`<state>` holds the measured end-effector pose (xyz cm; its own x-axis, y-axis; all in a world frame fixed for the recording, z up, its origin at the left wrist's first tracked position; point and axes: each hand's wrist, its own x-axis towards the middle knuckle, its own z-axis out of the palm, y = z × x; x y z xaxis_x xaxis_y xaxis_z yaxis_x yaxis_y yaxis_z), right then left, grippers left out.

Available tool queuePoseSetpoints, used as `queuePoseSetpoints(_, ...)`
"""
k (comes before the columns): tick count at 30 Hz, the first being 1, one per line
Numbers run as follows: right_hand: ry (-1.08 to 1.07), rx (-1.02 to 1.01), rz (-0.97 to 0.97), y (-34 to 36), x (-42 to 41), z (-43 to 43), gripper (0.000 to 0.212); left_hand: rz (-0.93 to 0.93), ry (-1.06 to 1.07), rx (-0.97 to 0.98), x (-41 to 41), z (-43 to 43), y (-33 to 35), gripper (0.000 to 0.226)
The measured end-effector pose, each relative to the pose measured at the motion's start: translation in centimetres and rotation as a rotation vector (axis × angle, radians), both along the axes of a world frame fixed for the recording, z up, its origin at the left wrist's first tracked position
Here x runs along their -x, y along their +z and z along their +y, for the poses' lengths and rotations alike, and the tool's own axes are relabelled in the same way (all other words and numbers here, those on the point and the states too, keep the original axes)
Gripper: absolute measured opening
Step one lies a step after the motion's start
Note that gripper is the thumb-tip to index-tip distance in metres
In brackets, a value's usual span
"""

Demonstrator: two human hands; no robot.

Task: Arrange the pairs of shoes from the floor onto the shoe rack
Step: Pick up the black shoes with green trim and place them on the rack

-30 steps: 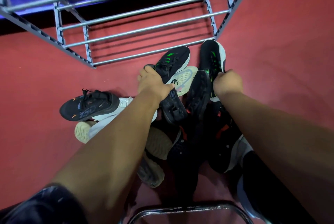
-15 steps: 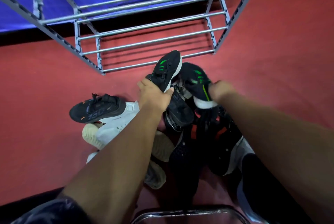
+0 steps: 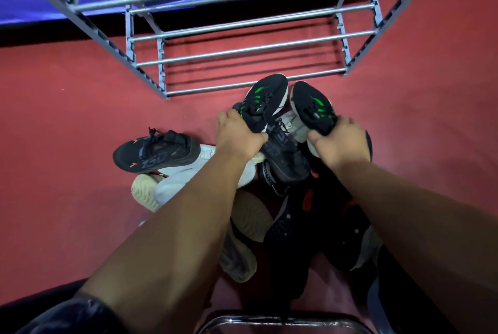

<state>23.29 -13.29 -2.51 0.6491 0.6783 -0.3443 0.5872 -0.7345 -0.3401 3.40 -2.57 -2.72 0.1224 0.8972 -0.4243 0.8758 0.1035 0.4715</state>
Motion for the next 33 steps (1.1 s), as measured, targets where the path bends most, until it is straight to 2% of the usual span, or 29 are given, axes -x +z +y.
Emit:
queuePoseSetpoints(6, -0.018, -0.085, 0.065, 2.2, 0.3, 2.7, 0.062, -0.066, 0.045, -0.033, 3.0, 1.8, 2.4, 0.058)
queuePoseSetpoints(12, 0.164, -0.229, 0.185, 1.7, 3.4, 0.6, 0.045, -0.131, 0.094, -0.118, 7.8, -0.2, 2.9, 0.055)
queuePoseSetpoints(17, 0.228, -0.297, 0.193, -0.5, 5.9, 4.1, 0.039, -0.124, 0.211, -0.150, 10.4, 0.0, 0.8, 0.058)
queuePoseSetpoints(25, 0.277, -0.312, 0.104, -3.1, 8.1, 14.6, 0.050, -0.076, 0.310, -0.207, 9.7, 6.6, -3.8, 0.071)
queuePoseSetpoints(30, 0.230, -0.295, 0.046, -4.3, 8.4, 20.1, 0.061, -0.070, 0.288, -0.287, 8.4, 12.6, -4.9, 0.077)
queuePoseSetpoints(33, 0.274, -0.266, -0.020, -4.8, 9.4, 22.7, 0.061, -0.008, 0.279, -0.326, 7.2, 15.0, -5.5, 0.079)
